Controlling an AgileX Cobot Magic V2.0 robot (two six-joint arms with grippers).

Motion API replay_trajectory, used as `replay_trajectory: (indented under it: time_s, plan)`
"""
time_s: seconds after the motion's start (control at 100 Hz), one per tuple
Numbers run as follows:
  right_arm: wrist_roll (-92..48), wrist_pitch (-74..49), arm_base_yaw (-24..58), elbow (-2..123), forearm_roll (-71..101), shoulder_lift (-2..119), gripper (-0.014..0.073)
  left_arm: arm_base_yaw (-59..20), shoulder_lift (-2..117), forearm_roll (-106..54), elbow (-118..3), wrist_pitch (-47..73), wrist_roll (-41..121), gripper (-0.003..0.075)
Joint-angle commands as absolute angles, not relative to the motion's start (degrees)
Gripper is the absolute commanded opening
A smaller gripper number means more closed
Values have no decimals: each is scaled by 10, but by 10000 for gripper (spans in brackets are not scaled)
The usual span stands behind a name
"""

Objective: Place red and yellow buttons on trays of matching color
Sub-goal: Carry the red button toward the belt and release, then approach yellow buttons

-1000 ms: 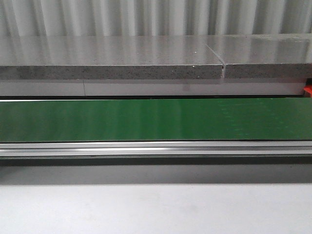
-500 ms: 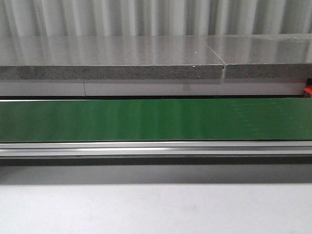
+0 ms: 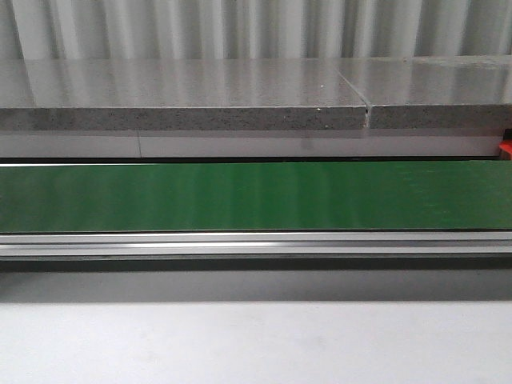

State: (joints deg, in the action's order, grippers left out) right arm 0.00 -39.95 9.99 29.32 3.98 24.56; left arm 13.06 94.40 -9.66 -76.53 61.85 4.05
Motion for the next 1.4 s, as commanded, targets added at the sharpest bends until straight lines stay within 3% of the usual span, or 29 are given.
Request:
replay_trajectory:
  time_s: [0.0,0.48,0.93,1.39]
  plan:
    - [-7,-365,100,307,43,248,-69,128,916,-126,-794,600,38,541]
    - [-7,-365,100,307,43,248,-69,149,928,-16,-889,606,-70,510]
    - [-7,-365,100,307,43,248,-69,290,1010,-160,-889,609,-177,501]
    - [-7,-365,100,307,43,248,-69,298,1068,-252,-891,555,-244,501]
